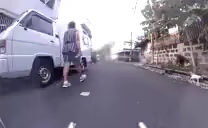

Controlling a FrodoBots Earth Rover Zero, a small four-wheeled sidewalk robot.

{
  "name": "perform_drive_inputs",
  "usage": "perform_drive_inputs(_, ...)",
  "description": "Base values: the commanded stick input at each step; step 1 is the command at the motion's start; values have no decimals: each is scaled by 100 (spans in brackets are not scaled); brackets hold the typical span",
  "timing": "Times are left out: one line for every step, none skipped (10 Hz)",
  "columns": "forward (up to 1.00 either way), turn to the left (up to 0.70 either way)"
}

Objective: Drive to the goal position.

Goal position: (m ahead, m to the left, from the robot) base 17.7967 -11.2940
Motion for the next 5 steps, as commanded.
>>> perform_drive_inputs(70,0)
perform_drive_inputs(70,0)
perform_drive_inputs(70,0)
perform_drive_inputs(70,0)
perform_drive_inputs(70,0)
